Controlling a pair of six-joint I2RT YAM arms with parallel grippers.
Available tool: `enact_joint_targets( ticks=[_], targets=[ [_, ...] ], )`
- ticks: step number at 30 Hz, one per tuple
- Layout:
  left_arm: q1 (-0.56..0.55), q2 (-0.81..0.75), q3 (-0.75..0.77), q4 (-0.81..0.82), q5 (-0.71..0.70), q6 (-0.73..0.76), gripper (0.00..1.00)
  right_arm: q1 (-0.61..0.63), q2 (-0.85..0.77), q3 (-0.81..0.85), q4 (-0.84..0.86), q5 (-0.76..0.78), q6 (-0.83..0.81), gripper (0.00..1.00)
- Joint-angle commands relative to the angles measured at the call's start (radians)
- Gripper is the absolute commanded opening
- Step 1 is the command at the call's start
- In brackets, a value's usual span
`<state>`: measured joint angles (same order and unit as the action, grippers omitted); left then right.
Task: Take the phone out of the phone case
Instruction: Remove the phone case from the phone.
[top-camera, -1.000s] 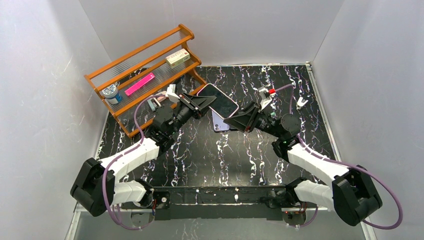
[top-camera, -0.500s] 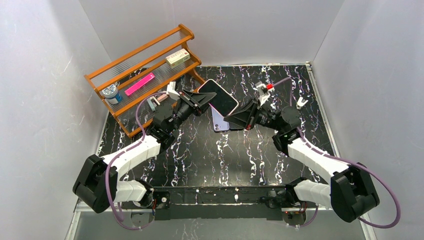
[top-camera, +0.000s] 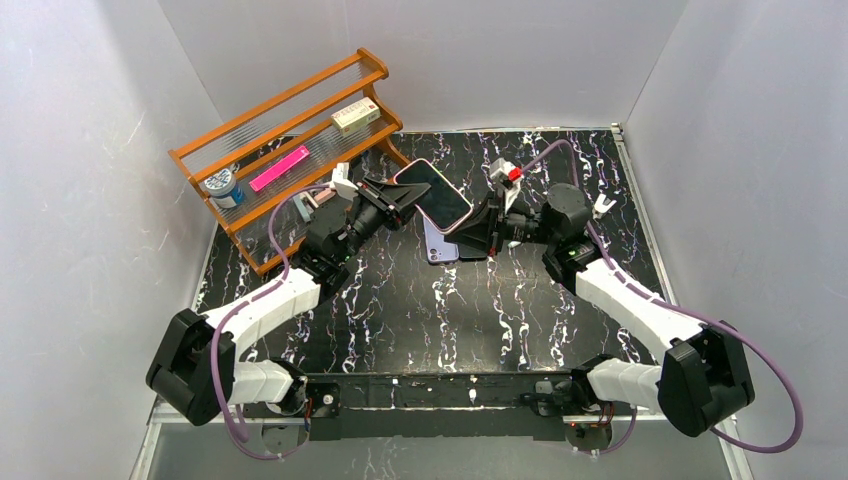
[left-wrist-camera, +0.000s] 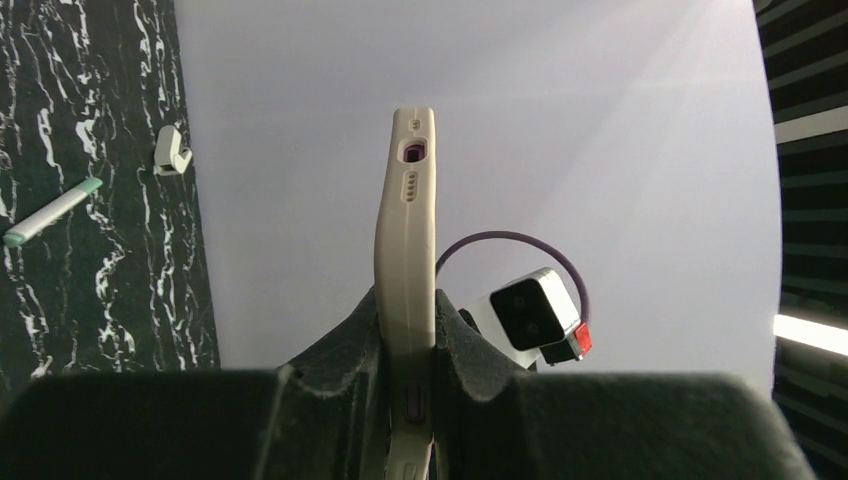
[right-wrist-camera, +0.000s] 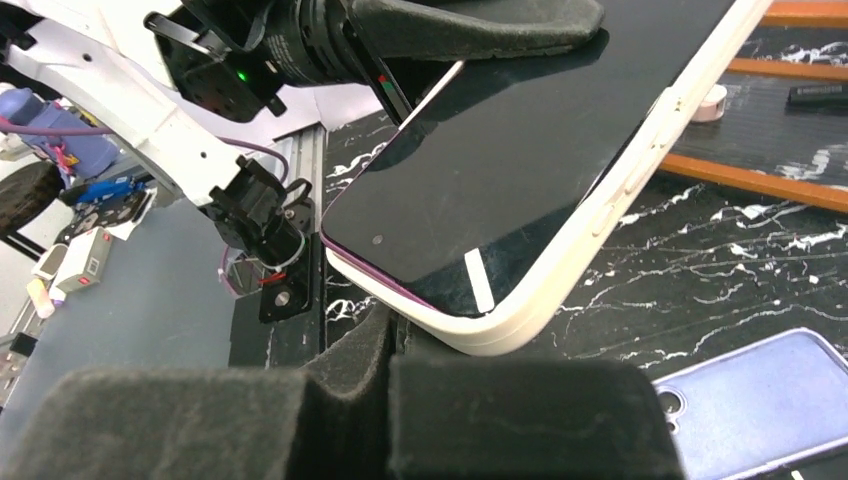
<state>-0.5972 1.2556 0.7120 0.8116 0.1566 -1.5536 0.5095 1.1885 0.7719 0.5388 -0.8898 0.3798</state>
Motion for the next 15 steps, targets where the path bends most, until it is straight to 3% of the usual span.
enact_joint_targets(
  ticks=[1,8,12,15],
  targets=[
    [-0.009,-0.031,0.039,0.003,0.123,0.109,0.0,-0.011,-0.009,0.061,-0.076,0.035,-0.08,0.04],
    [0.116,-0.031,0.068,-0.015,0.289,0.287,0.0,-0.067,-0.11,-0.003,-0.272,-0.051,-0.091,0.35],
    [0.136,0.005,0.124,-0.022,0.425,0.379,0.0,-0.068,-0.148,0.012,-0.385,-0.067,-0.128,0.59],
    [0.137,0.031,0.169,-0.032,0.513,0.438,0.0,-0.068,-0.165,0.029,-0.444,-0.066,-0.175,0.69]
  ],
)
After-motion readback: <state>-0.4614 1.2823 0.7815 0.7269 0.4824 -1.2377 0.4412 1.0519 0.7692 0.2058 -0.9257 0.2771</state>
